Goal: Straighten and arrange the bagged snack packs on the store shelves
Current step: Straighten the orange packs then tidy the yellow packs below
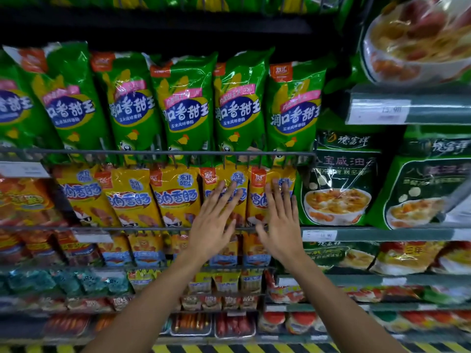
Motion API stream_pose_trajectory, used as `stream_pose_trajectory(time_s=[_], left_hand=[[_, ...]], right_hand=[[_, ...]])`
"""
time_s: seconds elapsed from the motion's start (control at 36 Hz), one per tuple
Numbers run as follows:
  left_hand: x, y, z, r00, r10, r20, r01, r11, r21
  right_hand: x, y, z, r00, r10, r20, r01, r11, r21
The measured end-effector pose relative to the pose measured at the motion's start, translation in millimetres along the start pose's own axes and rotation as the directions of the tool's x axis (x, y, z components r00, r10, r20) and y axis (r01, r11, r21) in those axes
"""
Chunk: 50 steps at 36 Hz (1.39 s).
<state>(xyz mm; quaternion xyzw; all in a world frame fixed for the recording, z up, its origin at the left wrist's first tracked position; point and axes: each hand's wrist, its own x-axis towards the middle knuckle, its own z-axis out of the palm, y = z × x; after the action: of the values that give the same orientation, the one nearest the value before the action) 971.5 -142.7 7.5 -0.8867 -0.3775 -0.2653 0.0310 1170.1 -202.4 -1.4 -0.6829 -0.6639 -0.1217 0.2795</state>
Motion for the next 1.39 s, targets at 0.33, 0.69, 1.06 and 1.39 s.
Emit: stream_pose_trajectory(time_s=[0.33,0.69,1.06,1.39], left_hand=[[-4,6,-13,1.000,0.015,0.026,-0.014,0.999,-0.036],[-1,7,-17,1.000,0.011,0.011,-0.010,0.993,-0.116],[-12,11,-28,1.000,-0.001,0.010,0.003,0.975,-0.222],[-36,-13,-41,0.997,-0.063,0.051,0.075,0.959,-0.274]], right_hand=[[-9,-2,-4,0.998,-0.035,-0.061,0.040,0.995,0.088],[-6,-3,6,0.993,-0.103,-0.057,0.106,0.993,0.046],[-13,-5,-5,0.994,-0.097,-0.053,0.105,0.975,0.198],[-22,-4,-11,0.991,-0.099,-0.095,0.126,0.930,0.345]])
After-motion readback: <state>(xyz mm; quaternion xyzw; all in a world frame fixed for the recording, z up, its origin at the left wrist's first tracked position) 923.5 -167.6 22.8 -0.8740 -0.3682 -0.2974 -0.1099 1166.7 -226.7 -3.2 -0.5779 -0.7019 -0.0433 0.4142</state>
